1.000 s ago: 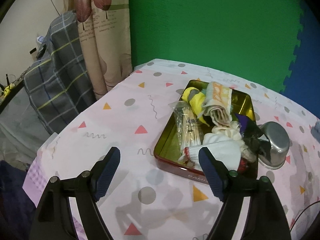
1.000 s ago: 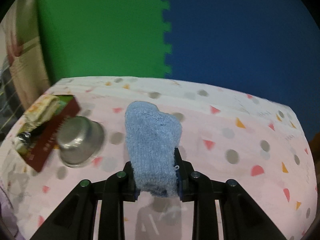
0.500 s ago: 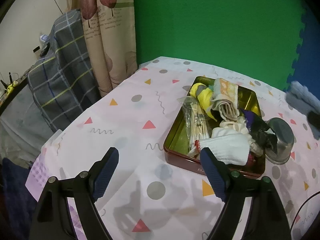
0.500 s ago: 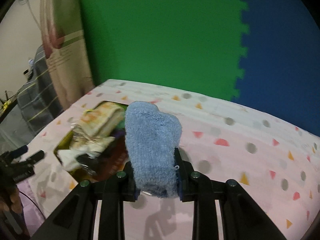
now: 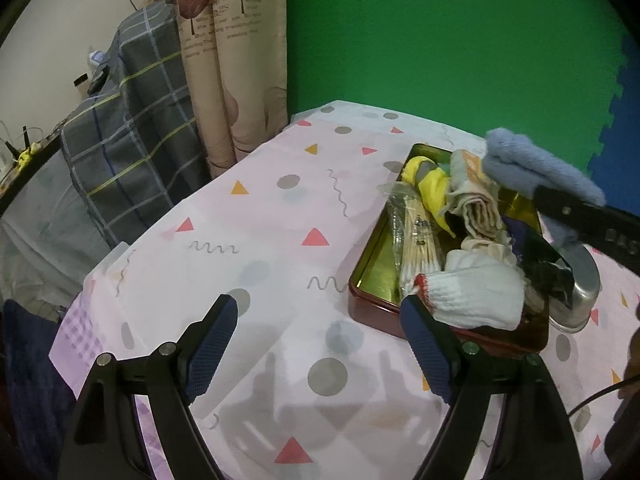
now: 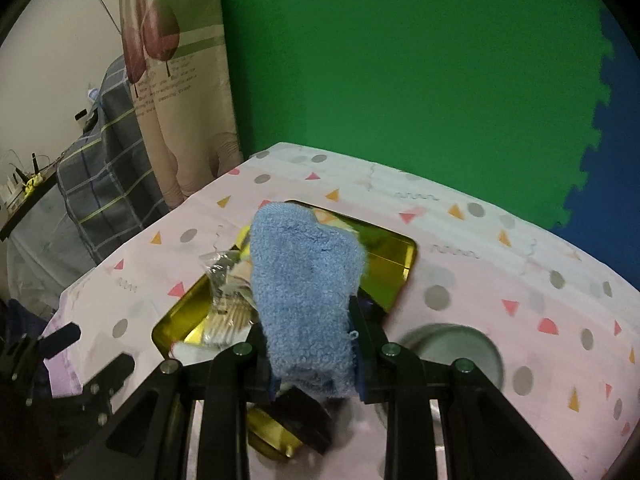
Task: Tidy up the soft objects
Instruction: 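Carry the blue towel into the gold tin and open the right tool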
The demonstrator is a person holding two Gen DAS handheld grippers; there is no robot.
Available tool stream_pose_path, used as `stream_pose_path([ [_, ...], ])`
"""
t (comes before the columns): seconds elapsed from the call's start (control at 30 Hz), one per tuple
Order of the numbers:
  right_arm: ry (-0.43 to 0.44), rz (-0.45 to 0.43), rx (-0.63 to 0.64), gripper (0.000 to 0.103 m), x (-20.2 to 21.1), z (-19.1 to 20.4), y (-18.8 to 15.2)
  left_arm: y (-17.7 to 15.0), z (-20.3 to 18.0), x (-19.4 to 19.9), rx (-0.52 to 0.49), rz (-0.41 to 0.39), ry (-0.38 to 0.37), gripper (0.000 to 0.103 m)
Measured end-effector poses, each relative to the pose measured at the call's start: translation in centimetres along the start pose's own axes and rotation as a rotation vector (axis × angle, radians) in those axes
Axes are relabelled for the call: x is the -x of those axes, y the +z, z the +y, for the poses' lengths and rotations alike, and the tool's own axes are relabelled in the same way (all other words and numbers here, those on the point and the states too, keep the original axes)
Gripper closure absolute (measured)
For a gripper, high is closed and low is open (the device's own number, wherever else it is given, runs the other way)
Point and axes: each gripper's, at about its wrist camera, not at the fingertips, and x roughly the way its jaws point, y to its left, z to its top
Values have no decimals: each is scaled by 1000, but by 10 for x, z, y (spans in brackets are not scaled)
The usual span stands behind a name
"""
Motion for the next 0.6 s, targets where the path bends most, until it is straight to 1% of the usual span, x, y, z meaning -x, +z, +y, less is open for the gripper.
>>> stream_pose_path([
  [0.27, -5, 46, 9, 76, -31, 17, 2, 1, 5, -2, 25, 10, 0, 22],
  [0.33, -6, 53, 11, 74, -34, 19, 0, 1, 5, -3, 23, 14, -1, 22],
  [0.5, -15, 68, 33, 74, -38, 24, -5, 1, 6, -4, 25, 17, -2, 22],
  [0.53, -15, 70, 34, 72, -38, 24, -5, 1, 6, -4, 26, 17, -4, 22],
  [0.6, -11, 78, 31, 71, -37, 25, -5, 1, 6, -2, 27, 16, -7, 22],
])
